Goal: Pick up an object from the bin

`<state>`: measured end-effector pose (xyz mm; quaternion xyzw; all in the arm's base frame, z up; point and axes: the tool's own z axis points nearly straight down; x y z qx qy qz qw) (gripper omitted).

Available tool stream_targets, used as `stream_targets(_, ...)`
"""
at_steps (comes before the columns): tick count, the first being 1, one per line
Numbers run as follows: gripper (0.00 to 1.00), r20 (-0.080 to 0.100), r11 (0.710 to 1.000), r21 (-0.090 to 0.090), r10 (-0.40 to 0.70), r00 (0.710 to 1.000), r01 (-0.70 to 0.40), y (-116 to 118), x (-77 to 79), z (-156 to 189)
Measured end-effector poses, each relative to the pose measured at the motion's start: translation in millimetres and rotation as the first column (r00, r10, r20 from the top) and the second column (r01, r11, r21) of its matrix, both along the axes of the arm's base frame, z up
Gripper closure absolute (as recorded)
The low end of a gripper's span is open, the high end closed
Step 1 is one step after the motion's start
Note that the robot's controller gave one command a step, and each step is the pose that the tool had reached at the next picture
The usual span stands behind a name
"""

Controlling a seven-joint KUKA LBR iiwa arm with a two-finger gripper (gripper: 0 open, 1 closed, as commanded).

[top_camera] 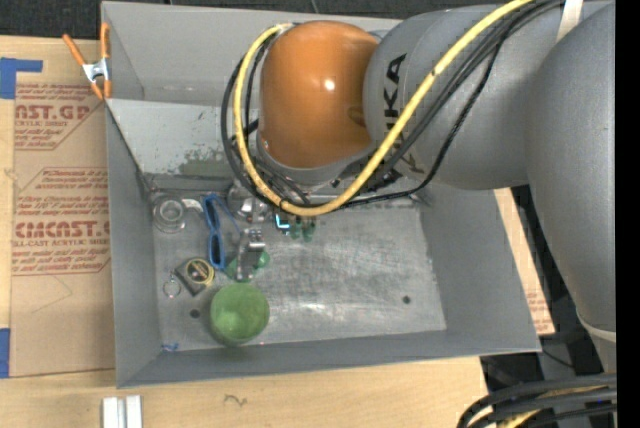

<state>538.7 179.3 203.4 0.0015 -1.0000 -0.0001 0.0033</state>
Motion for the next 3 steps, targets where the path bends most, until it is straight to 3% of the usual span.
stream_targets(1, 0.0, 0.01, 0.968, 0.0, 0.251, 0.968, -0.251, 10.4, -51.7, -121.1)
stream_targets(2, 1.0, 0.017, 0.969, 0.0, 0.249, 0.968, -0.249, 10.0, -48.8, -118.0)
stream_targets(3, 1.0, 0.016, 0.946, -0.002, 0.325, 0.946, -0.325, -42.2, -19.7, 48.0)
